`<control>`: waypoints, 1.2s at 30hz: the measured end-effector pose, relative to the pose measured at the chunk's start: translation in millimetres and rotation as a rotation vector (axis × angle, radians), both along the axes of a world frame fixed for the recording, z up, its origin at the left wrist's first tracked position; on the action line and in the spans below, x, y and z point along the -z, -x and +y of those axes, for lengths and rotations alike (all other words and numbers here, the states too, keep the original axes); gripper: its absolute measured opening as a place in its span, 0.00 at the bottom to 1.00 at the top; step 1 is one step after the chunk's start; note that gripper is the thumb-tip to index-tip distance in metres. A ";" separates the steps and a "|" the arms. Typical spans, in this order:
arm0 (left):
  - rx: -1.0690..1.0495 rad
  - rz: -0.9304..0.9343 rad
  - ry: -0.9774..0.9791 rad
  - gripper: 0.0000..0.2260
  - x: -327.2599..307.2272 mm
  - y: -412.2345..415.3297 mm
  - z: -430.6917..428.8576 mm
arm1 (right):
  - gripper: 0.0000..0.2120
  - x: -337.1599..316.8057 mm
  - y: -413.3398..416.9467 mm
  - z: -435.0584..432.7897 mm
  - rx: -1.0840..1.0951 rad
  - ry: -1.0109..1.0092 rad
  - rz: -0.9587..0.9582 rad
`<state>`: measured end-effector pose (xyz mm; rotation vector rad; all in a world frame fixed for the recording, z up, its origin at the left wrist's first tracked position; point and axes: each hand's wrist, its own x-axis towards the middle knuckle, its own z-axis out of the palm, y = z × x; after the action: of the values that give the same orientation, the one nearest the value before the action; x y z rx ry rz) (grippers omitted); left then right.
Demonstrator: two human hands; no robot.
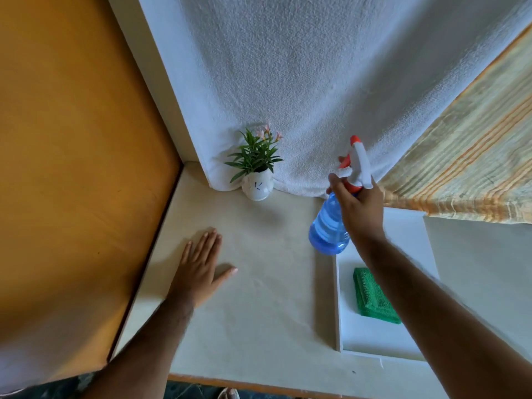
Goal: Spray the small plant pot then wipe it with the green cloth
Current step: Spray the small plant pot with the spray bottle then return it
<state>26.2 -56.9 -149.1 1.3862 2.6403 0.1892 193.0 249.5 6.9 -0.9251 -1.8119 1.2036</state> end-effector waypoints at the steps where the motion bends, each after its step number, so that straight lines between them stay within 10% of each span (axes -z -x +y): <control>1: 0.002 0.013 -0.011 0.44 0.8 -0.1 0.5 | 0.15 1.1 6.2 -6.1 -0.003 0.015 -0.007; 13: -0.013 0.135 -0.146 0.39 13.0 -1.2 -2.3 | 0.15 44.9 60.2 -64.6 -0.158 0.003 -0.236; 21: -0.018 0.147 -0.152 0.39 15.7 -0.8 -4.1 | 0.10 50.1 91.9 -68.0 -0.258 0.078 -0.714; 36: -0.028 0.153 -0.160 0.39 18.0 0.5 -5.7 | 0.11 44.5 106.5 -67.7 -0.138 0.205 -0.846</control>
<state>25.7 -62.6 -167.1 1.4666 2.8261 0.3160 86.5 181.8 -37.6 -1.6198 -2.4562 1.1850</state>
